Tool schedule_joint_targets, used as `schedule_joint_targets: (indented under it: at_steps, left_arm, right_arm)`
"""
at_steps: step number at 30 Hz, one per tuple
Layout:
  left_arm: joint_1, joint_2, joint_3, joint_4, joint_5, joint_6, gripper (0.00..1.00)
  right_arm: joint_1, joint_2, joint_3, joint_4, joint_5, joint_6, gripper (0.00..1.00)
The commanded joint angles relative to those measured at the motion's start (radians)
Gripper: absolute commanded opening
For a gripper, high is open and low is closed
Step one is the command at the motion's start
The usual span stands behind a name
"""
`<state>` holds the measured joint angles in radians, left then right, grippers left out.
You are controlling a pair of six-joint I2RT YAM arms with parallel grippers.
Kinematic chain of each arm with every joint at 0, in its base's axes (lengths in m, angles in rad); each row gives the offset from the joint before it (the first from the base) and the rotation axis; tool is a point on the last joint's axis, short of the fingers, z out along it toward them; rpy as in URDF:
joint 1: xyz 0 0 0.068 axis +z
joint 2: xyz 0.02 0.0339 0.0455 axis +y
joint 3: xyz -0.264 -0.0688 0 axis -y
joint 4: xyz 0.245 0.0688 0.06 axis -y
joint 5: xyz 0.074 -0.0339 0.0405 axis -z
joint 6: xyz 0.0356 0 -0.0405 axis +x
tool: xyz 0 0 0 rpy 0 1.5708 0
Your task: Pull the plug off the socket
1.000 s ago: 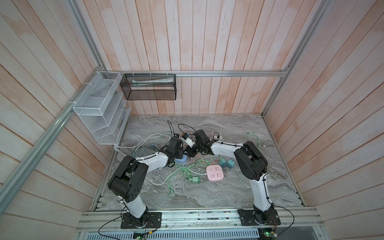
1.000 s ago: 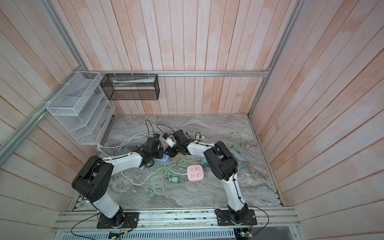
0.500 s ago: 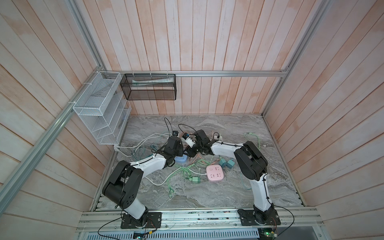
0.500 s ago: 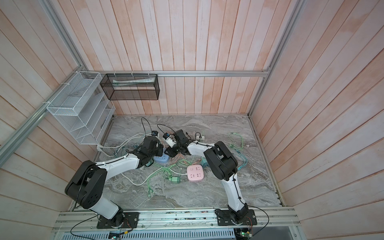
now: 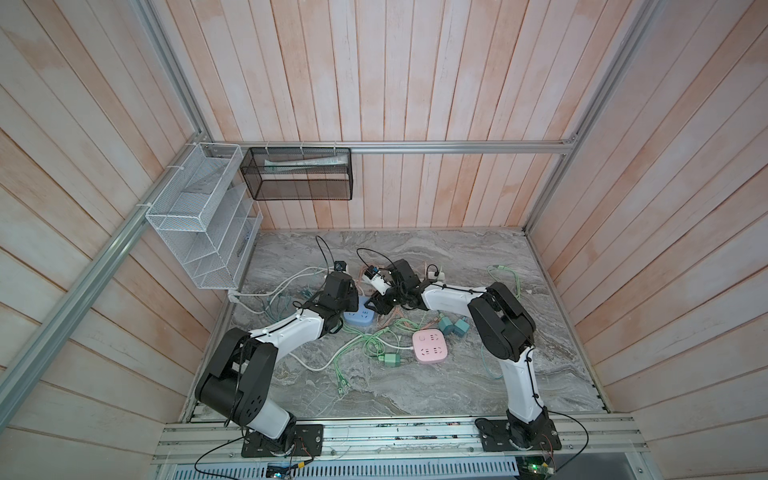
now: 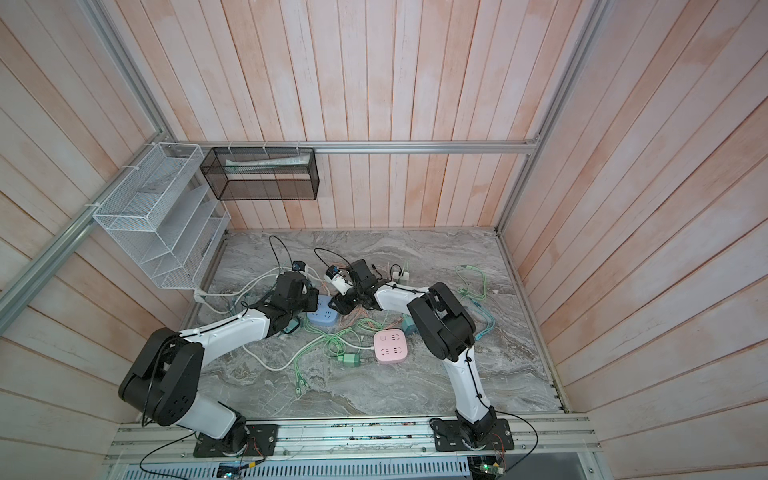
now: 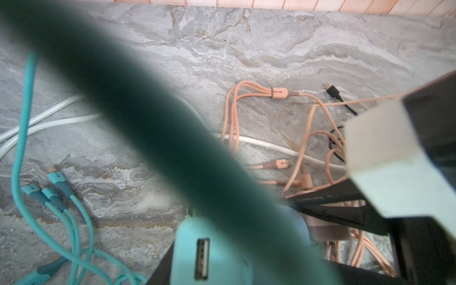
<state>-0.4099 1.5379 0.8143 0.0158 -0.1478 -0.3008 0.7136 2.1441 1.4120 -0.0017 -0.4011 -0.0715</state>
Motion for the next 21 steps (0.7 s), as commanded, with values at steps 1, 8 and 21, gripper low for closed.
schedule_joint_targets:
  at_steps: [1,8,21]
  left_arm:
    - [0.055,-0.013,-0.022,0.001,0.111,-0.043,0.34]
    - [0.086,0.042,0.005,-0.052,0.178,-0.046,0.35]
    - [0.166,0.087,0.005,-0.058,0.262,-0.097,0.35]
  right_arm:
    - [-0.013,0.021,-0.026,-0.146,0.027,0.021,0.49]
    - [-0.013,0.007,0.011,-0.145,0.013,0.028,0.5]
    - [-0.013,-0.01,-0.012,-0.137,0.016,0.027,0.5]
